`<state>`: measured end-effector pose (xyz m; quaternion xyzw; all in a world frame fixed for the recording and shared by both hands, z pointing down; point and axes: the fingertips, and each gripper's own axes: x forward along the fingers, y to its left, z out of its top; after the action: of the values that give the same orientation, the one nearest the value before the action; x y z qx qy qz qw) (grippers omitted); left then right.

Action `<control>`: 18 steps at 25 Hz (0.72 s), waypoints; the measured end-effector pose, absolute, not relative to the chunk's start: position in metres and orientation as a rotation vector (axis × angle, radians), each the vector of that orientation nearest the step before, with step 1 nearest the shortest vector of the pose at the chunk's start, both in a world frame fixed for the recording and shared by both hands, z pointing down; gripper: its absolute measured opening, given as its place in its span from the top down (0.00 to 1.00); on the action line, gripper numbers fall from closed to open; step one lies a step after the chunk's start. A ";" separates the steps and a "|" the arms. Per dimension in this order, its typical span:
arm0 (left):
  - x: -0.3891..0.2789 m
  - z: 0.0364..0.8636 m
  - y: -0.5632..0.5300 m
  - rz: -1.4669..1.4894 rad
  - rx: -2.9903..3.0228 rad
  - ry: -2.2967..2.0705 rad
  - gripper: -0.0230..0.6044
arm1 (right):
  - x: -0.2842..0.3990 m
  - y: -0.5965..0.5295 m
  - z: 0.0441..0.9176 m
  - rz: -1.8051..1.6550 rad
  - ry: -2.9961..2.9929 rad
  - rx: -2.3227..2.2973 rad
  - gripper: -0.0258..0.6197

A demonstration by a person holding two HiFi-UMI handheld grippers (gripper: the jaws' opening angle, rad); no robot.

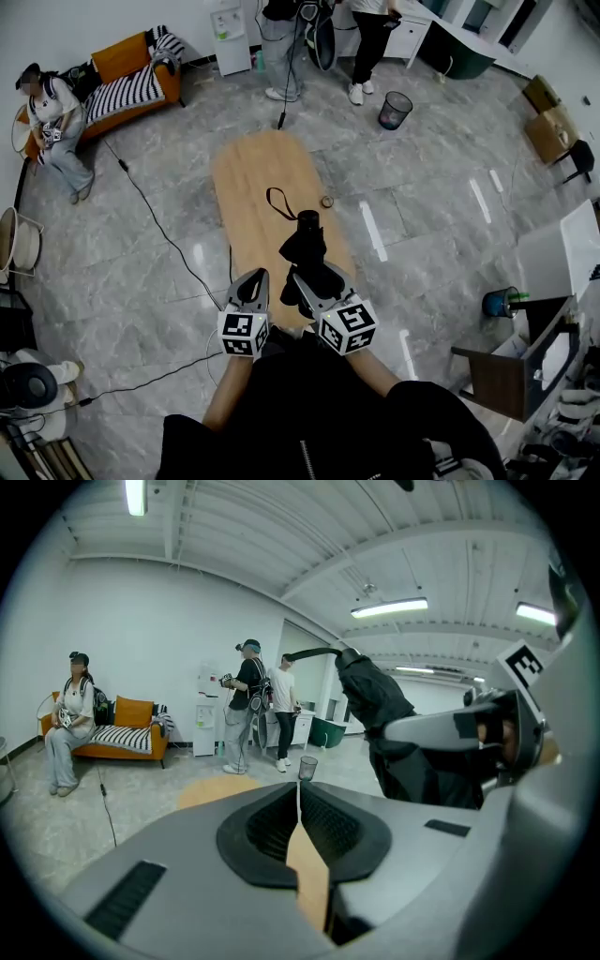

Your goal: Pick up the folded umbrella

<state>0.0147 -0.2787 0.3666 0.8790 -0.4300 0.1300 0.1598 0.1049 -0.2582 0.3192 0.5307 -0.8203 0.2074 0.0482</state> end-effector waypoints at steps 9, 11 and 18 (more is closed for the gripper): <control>0.013 0.362 -0.278 0.365 2.523 -1.243 0.93 | 0.102 -0.253 0.317 0.617 -2.512 1.596 0.62; 0.012 0.360 -0.280 0.361 2.529 -1.246 0.93 | 0.101 -0.255 0.316 0.610 -2.518 1.591 0.62; 0.007 0.360 -0.279 0.351 2.528 -1.263 0.94 | 0.095 -0.256 0.314 0.597 -2.535 1.581 0.62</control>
<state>0.0068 -0.2795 0.3598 0.8782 -0.4387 0.1219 0.1467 0.0950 -0.2564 0.3137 0.5183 -0.8311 0.1959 0.0474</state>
